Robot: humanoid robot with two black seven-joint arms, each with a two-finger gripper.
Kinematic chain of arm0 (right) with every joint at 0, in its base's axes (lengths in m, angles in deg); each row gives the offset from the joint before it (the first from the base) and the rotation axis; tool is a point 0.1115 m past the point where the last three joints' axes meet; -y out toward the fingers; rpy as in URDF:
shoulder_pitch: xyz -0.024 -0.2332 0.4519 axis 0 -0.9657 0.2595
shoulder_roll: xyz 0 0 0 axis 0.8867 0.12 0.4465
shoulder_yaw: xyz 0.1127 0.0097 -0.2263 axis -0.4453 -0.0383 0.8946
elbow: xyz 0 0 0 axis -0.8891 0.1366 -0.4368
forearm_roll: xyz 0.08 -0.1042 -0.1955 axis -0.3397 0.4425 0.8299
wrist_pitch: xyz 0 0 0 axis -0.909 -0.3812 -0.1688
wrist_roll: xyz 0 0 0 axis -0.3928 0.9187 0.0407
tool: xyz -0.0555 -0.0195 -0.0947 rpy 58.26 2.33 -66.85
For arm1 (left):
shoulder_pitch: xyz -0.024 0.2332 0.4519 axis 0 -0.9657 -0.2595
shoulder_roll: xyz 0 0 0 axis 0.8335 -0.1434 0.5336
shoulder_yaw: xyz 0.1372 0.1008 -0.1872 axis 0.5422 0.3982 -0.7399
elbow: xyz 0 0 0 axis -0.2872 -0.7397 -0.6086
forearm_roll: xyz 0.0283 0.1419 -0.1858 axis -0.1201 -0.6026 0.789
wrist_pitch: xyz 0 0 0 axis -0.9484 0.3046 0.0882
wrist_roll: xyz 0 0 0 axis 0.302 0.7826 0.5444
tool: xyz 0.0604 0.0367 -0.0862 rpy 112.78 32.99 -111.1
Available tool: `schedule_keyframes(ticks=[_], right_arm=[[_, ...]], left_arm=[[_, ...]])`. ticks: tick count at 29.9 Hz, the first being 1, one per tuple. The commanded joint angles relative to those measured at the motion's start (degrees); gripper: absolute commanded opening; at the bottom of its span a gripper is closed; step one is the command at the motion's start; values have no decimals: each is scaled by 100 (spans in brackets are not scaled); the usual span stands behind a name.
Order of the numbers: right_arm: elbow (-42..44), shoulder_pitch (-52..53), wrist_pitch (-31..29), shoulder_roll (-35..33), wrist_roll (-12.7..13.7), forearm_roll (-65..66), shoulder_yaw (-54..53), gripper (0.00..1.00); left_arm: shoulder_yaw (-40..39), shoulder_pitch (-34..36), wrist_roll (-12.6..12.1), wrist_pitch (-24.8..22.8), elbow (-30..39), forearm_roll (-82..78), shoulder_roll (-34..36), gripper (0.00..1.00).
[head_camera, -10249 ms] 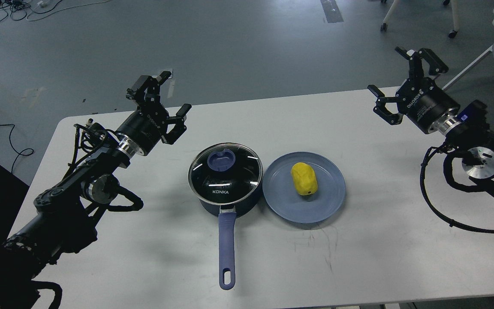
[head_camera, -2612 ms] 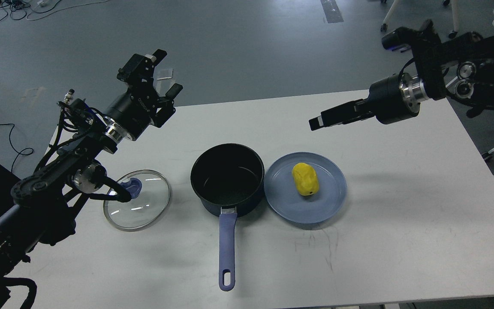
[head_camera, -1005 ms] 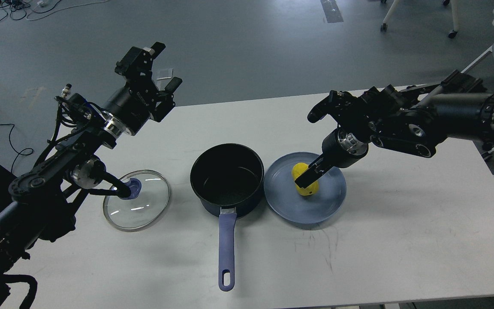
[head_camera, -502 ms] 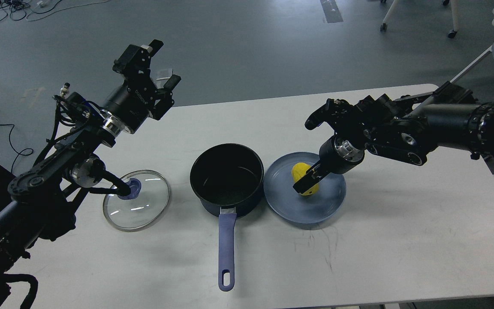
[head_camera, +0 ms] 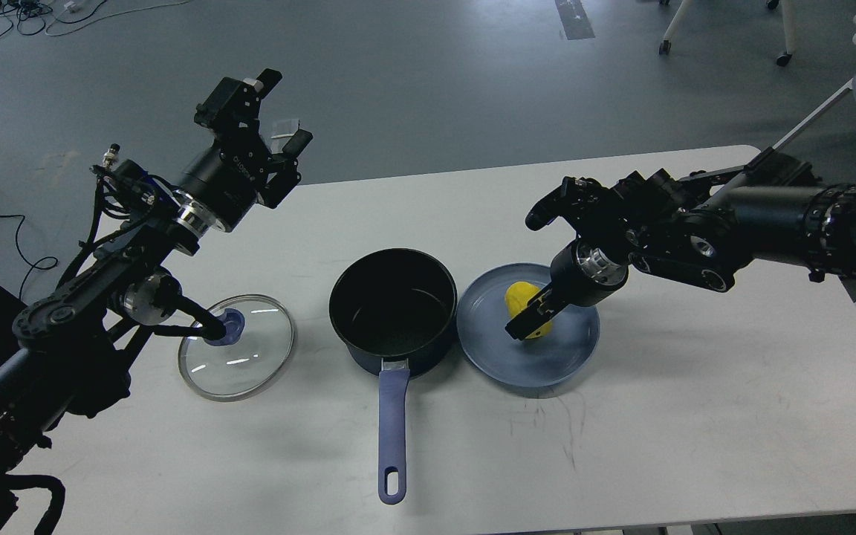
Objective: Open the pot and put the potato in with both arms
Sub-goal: 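Lift the potato off the plate with the right gripper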
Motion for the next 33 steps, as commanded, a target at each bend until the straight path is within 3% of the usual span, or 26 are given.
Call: schedule_keyframes(ticks=[1,4,5,11,19,26,33], right_arm=[[-22,-2,0,-6,-25,0,1,81],[-39,-2,0,-15,-42,0,10,65],[-40,-2,0,-15,-42,0,10,65],[-75,-2,0,-94,-244,0,10,43],[-189,112,0,-278,-297,-26,10,42],[-593,831,0,-884,-306,-26,1,45],[-875,1535,0,-728,-323,-53,-175,46]], left_arm=[[0,0,-1,-54,-2,7,9,98],[0,0,-1,-55,-2,7,18,98],[0,0,-1,-55,-2,7,18,98],[0,0,-1,-55,-2,-2,9,98],[-44,0,-1,-55,-2,-2,9,98],[-52,9,-1,-72,7,7,-8,98],[-52,9,-9,-90,7,244,27,98]])
